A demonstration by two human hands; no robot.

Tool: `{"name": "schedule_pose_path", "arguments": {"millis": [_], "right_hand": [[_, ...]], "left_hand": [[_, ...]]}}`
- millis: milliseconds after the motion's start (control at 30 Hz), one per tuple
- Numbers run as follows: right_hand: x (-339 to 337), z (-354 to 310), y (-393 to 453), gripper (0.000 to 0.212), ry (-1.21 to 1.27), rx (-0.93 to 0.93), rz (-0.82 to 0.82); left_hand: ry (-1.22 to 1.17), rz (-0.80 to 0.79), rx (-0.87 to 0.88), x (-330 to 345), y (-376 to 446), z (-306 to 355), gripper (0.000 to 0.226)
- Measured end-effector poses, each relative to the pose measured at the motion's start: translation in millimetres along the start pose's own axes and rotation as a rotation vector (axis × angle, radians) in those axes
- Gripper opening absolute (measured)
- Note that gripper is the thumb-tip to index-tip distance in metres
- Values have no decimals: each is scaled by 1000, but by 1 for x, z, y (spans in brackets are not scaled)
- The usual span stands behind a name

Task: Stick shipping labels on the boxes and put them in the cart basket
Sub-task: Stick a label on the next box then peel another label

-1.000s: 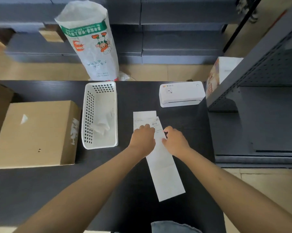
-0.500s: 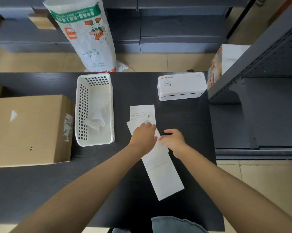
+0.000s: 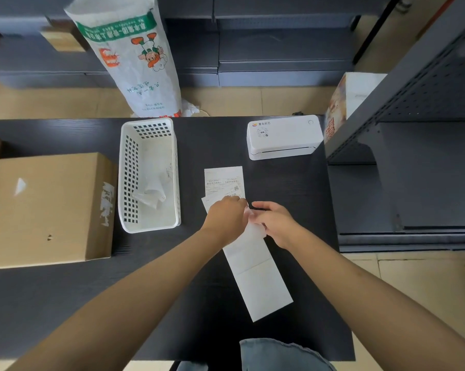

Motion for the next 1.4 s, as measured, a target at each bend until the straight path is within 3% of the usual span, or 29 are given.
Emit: {"name": "schedule_pose_path", "arguments": {"millis": [200, 500, 800, 967, 1067, 1200, 1400], "right_hand": [[-6, -4, 0, 28, -128, -81, 106], [-4, -3, -7, 18, -120, -159, 97], [1, -4, -9, 23, -65, -163, 97], [-2, -3, -5, 10, -163, -172, 105], [-8, -1, -3, 20, -268, -174, 139], [-24, 14, 1, 16, -283, -97, 198], [-23, 22, 4, 15, -333, -68, 132]], "left_hand": [[-104, -41, -43, -3, 0, -1, 28], [-52, -50, -59, -8, -1, 4, 24], [-84, 29, -99, -13, -4, -3, 22], [-119, 88, -200, -19, -6, -10, 23], [-165, 85, -278, -22, -7, -16, 21], [-362, 77, -427, -30, -3, -34, 17], [-507, 82, -535, -38, -1, -51, 20]]}}
Point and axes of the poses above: each hand's wrist, its own y-axis towards the middle knuckle, its own x-axis out of the palm, z = x × y, the point moved 7 cm from there along y, towards the middle knuckle, and after that the axes turned 4 degrees about -y, right-handed, at the moved point
